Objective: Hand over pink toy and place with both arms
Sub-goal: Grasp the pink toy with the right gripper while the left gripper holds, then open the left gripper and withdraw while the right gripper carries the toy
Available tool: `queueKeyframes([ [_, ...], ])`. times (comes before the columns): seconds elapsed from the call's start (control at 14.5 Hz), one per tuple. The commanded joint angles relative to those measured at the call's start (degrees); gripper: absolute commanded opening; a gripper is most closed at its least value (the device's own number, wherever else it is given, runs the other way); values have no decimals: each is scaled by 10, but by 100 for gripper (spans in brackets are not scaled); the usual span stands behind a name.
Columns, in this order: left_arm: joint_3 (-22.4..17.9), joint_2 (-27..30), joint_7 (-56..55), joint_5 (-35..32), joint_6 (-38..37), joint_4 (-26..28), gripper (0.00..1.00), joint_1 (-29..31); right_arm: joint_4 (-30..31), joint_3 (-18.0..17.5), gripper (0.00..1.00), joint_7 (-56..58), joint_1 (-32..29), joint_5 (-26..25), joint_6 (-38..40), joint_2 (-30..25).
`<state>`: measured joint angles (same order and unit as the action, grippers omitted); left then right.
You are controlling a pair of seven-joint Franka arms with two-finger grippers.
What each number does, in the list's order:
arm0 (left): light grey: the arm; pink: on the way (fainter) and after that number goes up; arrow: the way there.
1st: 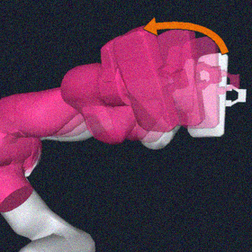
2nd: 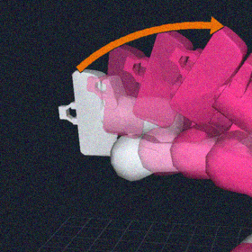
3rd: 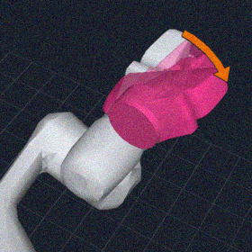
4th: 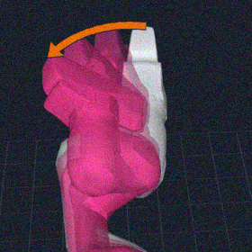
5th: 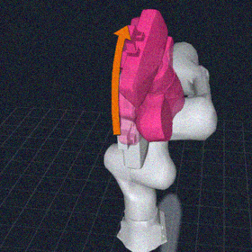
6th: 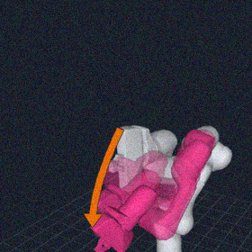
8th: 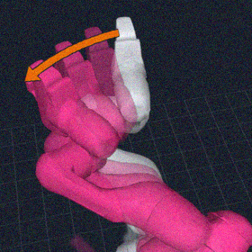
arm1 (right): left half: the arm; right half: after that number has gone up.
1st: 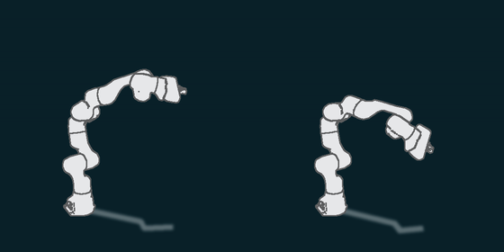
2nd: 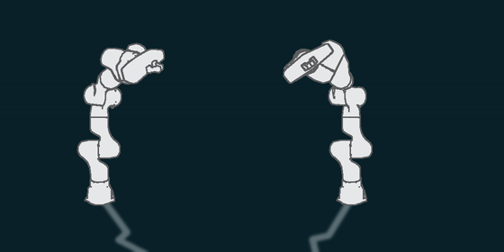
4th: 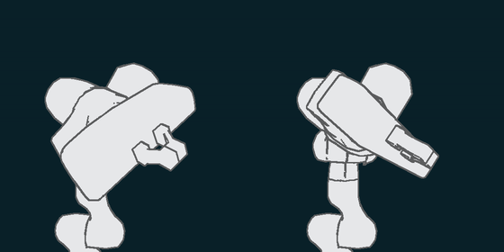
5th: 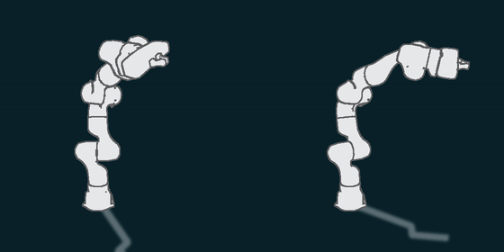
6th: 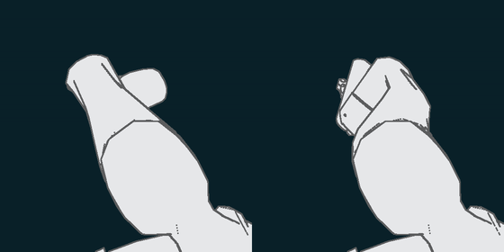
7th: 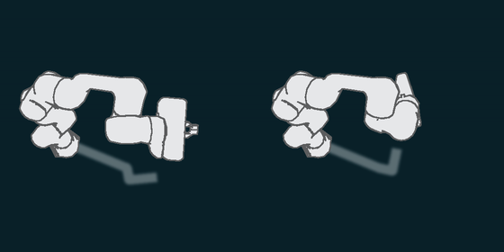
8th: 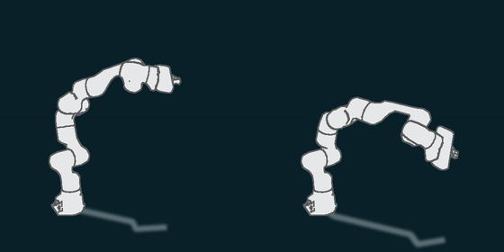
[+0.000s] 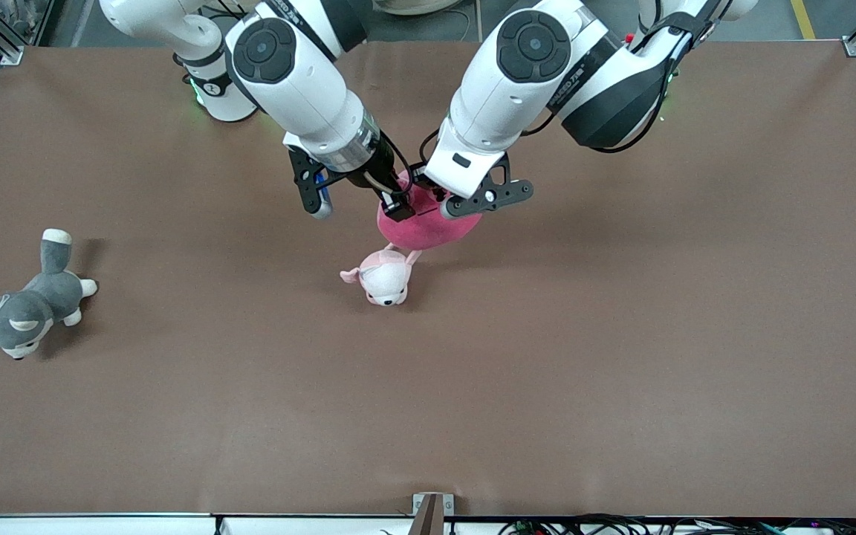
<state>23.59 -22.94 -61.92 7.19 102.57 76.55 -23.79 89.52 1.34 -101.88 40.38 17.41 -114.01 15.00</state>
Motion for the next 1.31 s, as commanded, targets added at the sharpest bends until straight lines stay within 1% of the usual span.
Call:
queueKeyframes([
  [0.0,-2,-1,-7,-9,-2,-13,2,-6,-5,5,1,15,4,10,5,3],
  [0.28,-4,-1,-7,-9,-2,-14,3,-6,-5,5,0,22,-1,10,8,1],
  [0.34,-5,1,-7,-9,-2,-14,5,-6,-5,6,0,26,-4,10,12,0],
  [0.41,-5,3,-6,-9,-3,-14,14,-5,-5,9,0,31,-6,9,19,-1],
  [0.48,-5,4,-6,-9,-2,-14,18,-4,-4,9,0,38,-13,9,26,-4],
  [0.55,-4,6,-5,-9,-2,-15,40,-2,-3,9,0,45,-26,8,37,-8],
  [0.62,-5,7,-3,-9,-2,-15,75,0,-4,9,0,54,-40,8,51,-12],
  [0.69,-5,9,-2,-9,-3,-15,100,1,-2,9,0,72,-53,7,66,-21],
  [0.83,-6,28,-2,-11,-3,-15,100,7,14,10,0,122,-85,5,96,-39],
  [0.97,-13,48,8,-34,-12,-14,100,22,47,10,0,176,-123,3,105,-62],
  [1.1,-14,83,54,-59,-14,-12,100,57,96,10,0,241,-169,3,106,-84],
  [1.24,-14,101,113,-60,-48,-10,100,98,140,10,0,277,-218,-11,103,-90],
])
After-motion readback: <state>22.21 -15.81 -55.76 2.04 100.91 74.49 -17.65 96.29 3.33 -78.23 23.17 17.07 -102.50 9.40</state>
